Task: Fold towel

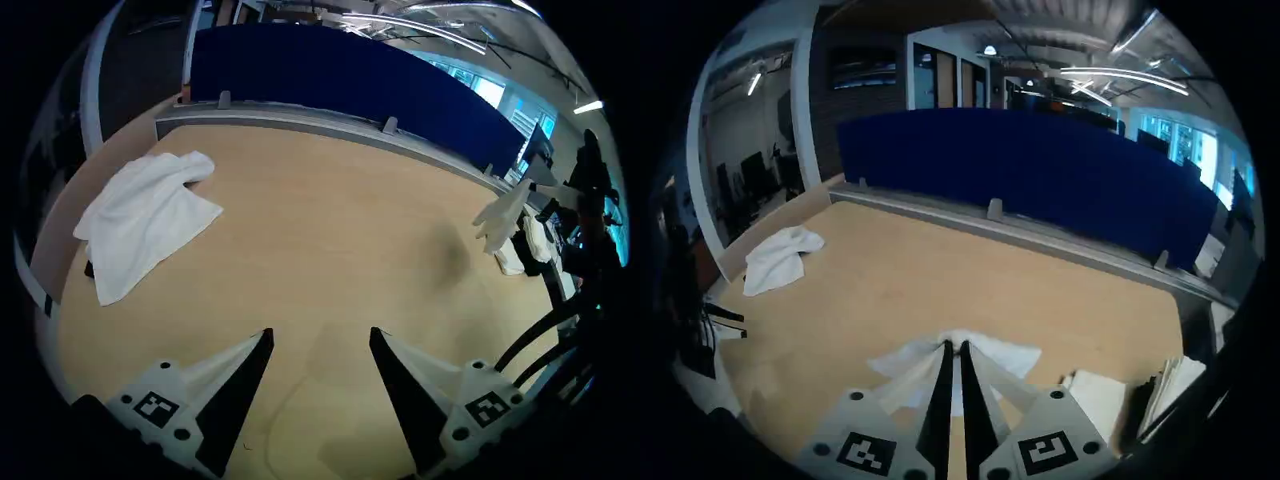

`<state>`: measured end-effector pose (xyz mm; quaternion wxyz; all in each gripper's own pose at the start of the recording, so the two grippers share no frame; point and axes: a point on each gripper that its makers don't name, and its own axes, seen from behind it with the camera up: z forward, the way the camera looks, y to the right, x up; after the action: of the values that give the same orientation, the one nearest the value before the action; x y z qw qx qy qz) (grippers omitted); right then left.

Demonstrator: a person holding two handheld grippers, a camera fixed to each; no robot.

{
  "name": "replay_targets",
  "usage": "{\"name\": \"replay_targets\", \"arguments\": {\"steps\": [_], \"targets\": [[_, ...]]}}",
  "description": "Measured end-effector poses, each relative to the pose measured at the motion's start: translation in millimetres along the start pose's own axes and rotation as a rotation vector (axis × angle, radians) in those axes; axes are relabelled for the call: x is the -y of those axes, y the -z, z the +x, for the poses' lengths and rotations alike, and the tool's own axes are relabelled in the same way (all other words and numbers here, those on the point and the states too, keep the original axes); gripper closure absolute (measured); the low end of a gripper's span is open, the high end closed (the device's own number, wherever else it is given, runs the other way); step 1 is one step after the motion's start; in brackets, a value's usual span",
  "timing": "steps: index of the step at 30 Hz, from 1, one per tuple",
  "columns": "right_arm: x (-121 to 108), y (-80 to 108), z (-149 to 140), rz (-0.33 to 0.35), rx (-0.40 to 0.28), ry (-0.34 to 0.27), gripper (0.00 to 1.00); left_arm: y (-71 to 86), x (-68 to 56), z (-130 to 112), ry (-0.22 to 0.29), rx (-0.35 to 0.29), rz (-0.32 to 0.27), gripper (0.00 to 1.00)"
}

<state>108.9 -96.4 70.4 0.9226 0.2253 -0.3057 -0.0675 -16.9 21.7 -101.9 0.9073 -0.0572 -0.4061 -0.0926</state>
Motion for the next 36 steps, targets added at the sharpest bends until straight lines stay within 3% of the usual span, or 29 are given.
{"name": "replay_targets", "arguments": {"steps": [10, 21, 29, 36], "targets": [[-65.1, -1.7, 11.9, -0.071, 0.001, 0.001, 0.94, 0.6, 2.9, 0.6, 0.000, 0.005, 0.012, 0.11], [-145.1, -12.2, 25.0, -0.146, 0.008, -0.040, 0.94, -0.8, 3.0, 0.0, -0.007, 0.012, 0.024, 0.11], [-175.2, -24.5, 25.1, -0.175, 0.022, -0.061, 0.94, -3.8, 0.3, -0.2, -0.013, 0.017, 0.027, 0.11], [-187.9, -37.1, 18.6, -0.185, 0.043, -0.069, 0.94, -6.6, -0.6, 0.1, -0.014, 0.019, 0.031, 0.11]]}}
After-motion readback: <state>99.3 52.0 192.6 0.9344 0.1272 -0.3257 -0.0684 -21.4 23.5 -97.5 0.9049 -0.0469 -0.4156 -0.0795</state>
